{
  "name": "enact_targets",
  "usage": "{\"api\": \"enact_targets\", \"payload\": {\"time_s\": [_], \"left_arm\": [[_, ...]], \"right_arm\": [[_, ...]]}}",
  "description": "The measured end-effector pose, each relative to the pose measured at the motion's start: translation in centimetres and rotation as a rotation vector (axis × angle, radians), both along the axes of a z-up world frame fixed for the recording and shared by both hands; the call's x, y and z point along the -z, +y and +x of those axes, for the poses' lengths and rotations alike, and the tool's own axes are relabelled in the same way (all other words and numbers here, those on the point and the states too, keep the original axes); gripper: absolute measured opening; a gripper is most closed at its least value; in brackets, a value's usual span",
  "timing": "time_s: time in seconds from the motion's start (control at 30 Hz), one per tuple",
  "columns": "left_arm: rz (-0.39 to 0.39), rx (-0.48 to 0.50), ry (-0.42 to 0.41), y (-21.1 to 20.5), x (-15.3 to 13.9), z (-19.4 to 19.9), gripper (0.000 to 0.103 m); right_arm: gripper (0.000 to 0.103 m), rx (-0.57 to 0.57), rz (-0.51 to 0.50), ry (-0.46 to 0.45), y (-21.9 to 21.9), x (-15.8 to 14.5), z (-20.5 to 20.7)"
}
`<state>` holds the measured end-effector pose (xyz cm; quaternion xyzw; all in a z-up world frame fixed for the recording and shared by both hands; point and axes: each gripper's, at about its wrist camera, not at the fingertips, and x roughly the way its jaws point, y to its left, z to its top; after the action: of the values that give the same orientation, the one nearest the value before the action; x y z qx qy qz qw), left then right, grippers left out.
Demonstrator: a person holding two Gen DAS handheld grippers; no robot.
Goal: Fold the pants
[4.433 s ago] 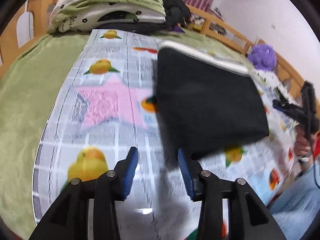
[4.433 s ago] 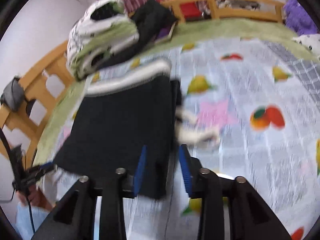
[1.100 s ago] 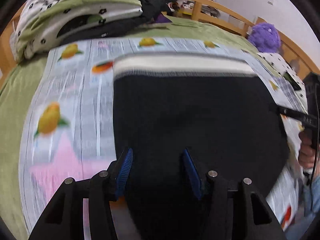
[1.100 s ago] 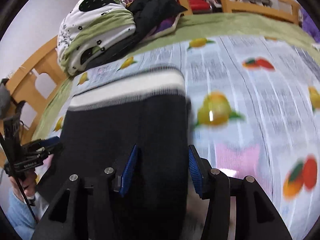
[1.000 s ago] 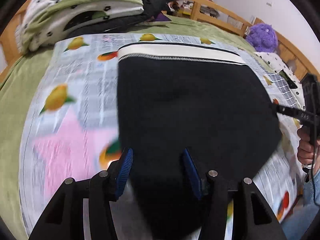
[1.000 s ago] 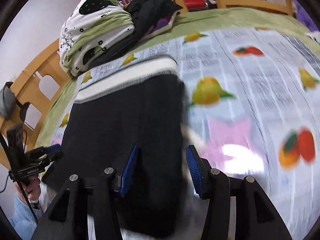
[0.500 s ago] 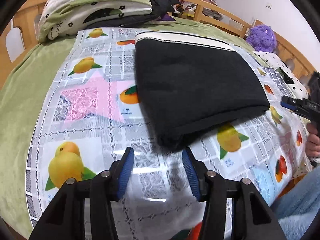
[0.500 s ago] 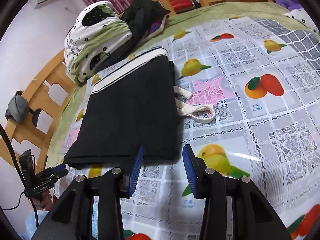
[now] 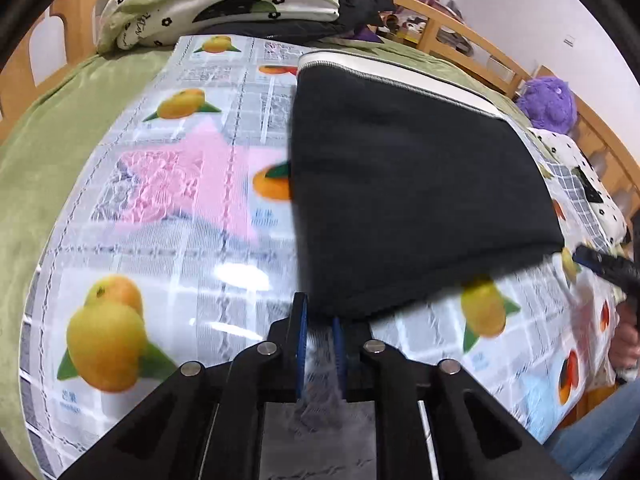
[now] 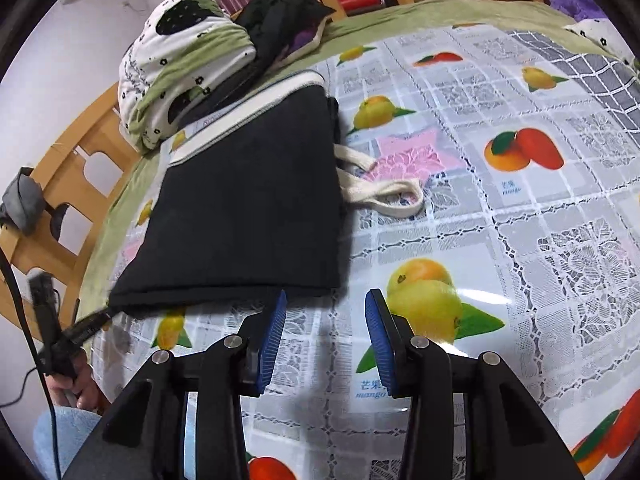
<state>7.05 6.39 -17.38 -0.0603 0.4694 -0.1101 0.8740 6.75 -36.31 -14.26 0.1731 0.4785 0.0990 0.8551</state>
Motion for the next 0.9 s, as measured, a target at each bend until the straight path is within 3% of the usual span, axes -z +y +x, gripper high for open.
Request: {"api": "enact_targets", "payload": {"time_s": [0.1, 0.2, 0.33, 0.43, 0.53, 0.57, 0.63, 0.67, 0.9], "left_arm": [[-0.003, -0.001, 0.007, 0.8, -1.0, -1.3, 0.028], [-0.011, -0.038, -0.031, 1.9, -2.3, -1.8, 0.028], [-0.082, -0.070, -0.087, 2.1, -5.1, 0.6, 0.028], [-0.092, -0.015, -0.105, -0.3, -6.1, 3.3, 0.028], [-0.046, 0.051, -0.067, -3.3, -4.6, 4.7, 0.028], [0.004, 0.048, -0.025, -4.1, -3.3, 4.9, 0.029], [0.052, 0.026, -0.045, -4.8, -2.2, 4.3, 0.029], [0.059, 0.019, -0.072, -5.0, -2.3, 3.7, 0.030], [0.030, -0.009, -0.050, -4.6, -2.6, 3.1, 0.031]], "right_arm": [[0.042, -0.006, -0.007, -0.025, -0.1, -0.6, 0.5], [0.042, -0.020, -0.012, -0.071, 0.2, -1.6, 1.3], [0.042, -0.049, 0.002, -0.101, 1.3, -2.6, 3.3], [0.042, -0.078, -0.011, -0.064, 2.6, -1.7, 5.0], [0.042, -0.076, -0.106, 0.015, 3.7, 0.7, 5.9], [0.044, -0.075, -0.123, 0.021, 3.8, 1.2, 5.8], [0.045, -0.079, -0.096, 0.045, 3.5, 1.9, 5.5], [0.045, -0.080, -0.085, 0.060, 3.4, 2.1, 5.3], [0.045, -0.068, -0.108, 0.061, 3.2, 1.9, 3.9]]}}
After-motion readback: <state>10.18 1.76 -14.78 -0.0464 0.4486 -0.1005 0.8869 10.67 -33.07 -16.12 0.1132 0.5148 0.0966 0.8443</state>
